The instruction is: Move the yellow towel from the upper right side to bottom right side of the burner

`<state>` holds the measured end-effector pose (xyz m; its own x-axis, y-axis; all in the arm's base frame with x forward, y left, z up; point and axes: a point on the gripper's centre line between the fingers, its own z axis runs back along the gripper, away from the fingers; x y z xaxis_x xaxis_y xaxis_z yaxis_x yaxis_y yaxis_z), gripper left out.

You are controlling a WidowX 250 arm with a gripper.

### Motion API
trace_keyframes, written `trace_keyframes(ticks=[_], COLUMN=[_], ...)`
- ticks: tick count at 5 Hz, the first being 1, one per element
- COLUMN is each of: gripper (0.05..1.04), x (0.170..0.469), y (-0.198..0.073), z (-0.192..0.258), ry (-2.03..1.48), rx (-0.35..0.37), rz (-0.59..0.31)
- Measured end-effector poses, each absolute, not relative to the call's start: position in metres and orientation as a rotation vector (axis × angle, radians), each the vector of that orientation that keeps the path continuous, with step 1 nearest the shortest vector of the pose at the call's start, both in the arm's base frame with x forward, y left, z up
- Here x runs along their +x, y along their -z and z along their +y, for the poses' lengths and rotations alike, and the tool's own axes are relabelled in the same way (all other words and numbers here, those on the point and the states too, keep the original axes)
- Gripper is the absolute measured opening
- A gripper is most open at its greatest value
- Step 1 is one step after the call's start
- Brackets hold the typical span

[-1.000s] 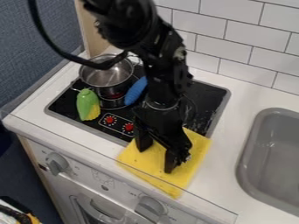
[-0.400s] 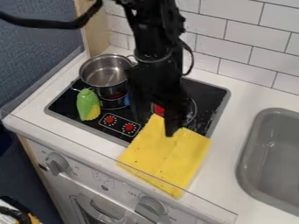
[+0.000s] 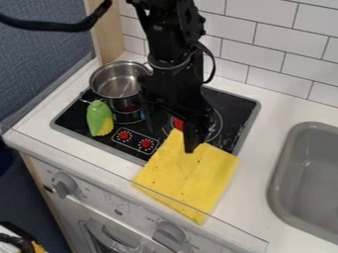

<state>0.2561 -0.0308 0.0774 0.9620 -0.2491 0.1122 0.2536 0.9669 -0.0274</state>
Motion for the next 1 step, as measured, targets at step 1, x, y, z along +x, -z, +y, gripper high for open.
trace_keyframes(ticks=[1], gripper=[0.999], x=[0.2565], y=[-0.0778], z=[-0.0309], ry=[0.255], rx=[-0.042], rz=[-0.110])
